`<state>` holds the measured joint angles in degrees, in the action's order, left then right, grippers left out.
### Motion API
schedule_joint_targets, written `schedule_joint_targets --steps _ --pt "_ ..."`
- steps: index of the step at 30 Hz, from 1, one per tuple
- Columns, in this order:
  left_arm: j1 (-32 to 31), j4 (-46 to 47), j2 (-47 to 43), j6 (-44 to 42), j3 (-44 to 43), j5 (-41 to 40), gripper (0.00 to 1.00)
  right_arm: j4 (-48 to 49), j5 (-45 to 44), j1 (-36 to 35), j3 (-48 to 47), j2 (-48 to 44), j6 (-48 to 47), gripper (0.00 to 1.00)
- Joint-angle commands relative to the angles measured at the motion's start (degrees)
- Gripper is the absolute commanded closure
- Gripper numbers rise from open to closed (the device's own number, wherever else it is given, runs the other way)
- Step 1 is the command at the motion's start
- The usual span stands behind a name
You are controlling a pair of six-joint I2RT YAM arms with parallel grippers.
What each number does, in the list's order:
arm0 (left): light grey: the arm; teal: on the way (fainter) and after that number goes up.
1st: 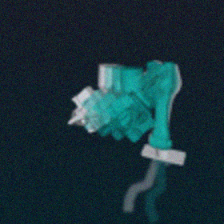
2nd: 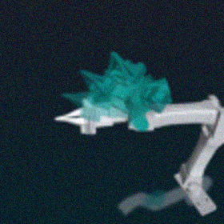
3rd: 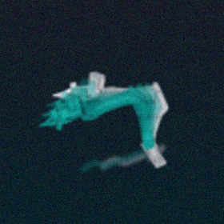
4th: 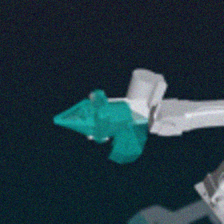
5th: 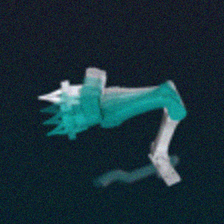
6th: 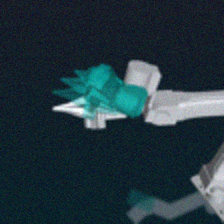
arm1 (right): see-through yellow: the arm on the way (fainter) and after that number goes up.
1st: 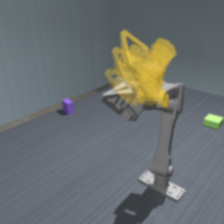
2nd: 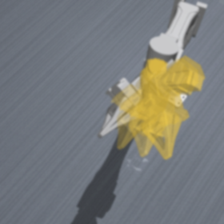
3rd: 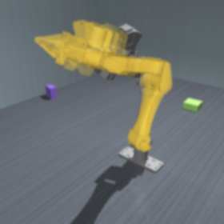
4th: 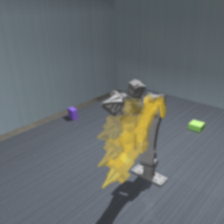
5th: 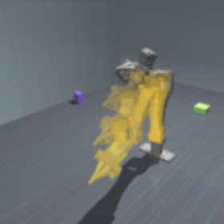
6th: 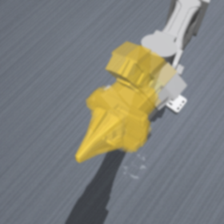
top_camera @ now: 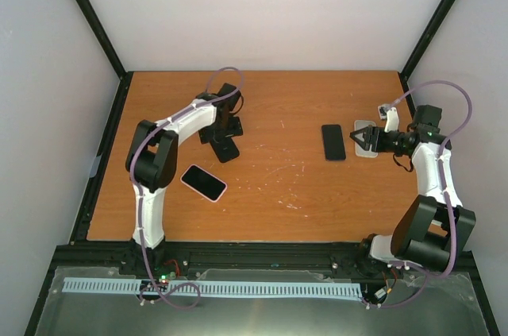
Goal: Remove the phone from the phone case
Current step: Move the phone to the center of the board, then pick up the phone at the center of the board.
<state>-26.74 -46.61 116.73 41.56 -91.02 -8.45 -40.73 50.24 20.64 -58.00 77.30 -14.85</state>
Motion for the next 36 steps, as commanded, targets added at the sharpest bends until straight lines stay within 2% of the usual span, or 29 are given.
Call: schedule_joint_targets --steps 1,6,15,23,36 --pt "-0.3 -12.0 3.2 4.1 -6.9 -5.5 0.01 0.3 0.1 0.4 0.4 -1.5 -1.2 0.38" --pt "0.6 -13.4 5.6 4.2 -9.9 -5.3 0.00 0.1 0.1 0.4 0.4 -1.3 -1.3 0.38" --pt "4.2 -12.3 7.4 4.6 -11.8 2.3 0.01 -0.2 0.2 0.4 0.2 -0.4 -1.4 0.38" --pt "5.2 -12.4 11.1 3.4 -15.2 2.2 0.01 -0.4 0.4 0.4 0.2 0.1 -1.5 0.38" --pt "6.9 -12.3 13.4 4.4 -15.3 2.7 0.01 -0.8 0.7 0.4 0.1 1.0 -1.6 0.38"
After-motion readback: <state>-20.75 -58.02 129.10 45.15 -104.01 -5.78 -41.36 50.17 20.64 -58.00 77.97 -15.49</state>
